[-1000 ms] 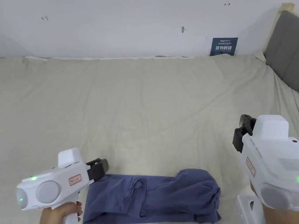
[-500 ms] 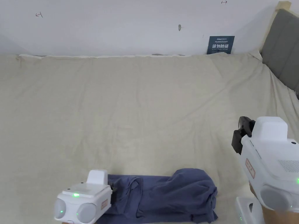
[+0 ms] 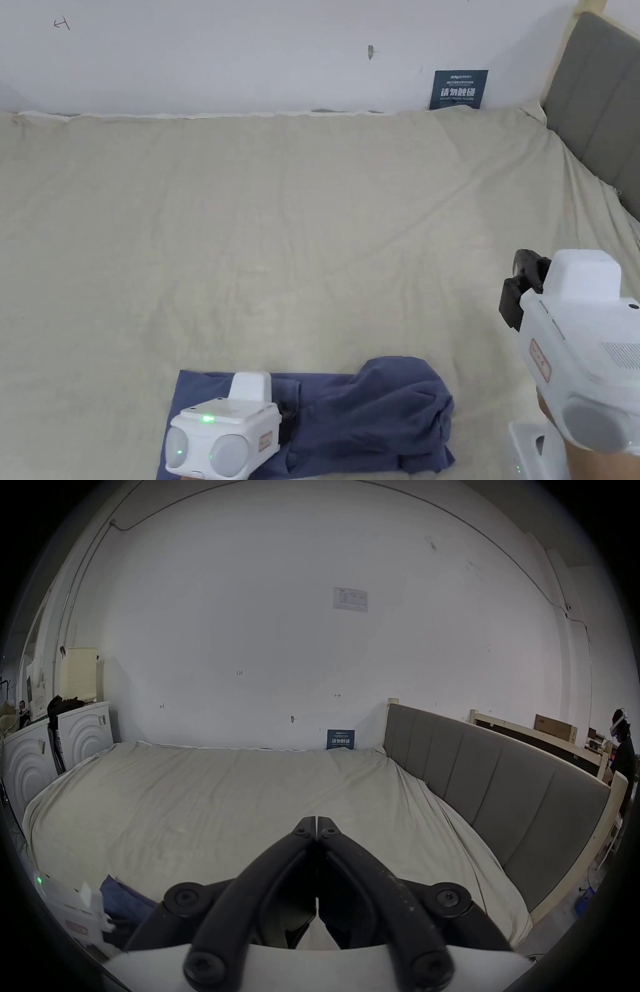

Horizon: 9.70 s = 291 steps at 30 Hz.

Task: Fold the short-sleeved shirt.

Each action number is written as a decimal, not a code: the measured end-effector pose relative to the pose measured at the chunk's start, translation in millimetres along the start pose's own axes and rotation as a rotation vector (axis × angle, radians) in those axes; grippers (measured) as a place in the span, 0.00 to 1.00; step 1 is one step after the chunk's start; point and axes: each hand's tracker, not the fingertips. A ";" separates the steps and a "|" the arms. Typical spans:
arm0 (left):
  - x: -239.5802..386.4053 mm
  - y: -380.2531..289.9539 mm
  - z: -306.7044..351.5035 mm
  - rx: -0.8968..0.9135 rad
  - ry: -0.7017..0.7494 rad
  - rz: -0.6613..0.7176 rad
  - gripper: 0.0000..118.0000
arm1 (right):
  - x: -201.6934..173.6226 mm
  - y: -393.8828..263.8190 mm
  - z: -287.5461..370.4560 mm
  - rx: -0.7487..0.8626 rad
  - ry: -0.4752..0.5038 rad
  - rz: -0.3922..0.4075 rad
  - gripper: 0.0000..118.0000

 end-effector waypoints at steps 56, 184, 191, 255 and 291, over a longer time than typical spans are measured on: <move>-155.2 32.0 130.0 0.072 0.074 0.214 0.09 | -26.2 2.2 -8.6 -0.018 0.084 -0.003 0.01; -49.3 92.7 171.5 0.709 0.301 -0.127 0.00 | -141.9 -125.8 -26.9 -0.341 0.261 0.076 0.01; -56.7 81.2 153.7 0.641 0.283 -0.111 0.00 | -153.0 -183.9 -43.0 -0.516 0.257 0.097 0.01; -458.5 105.2 116.5 -0.101 0.459 0.377 0.25 | -196.9 -55.7 -92.8 -0.215 0.283 0.090 0.01; -100.9 149.6 264.4 0.871 0.427 -0.072 0.97 | -60.0 72.1 39.8 0.231 0.109 0.075 0.01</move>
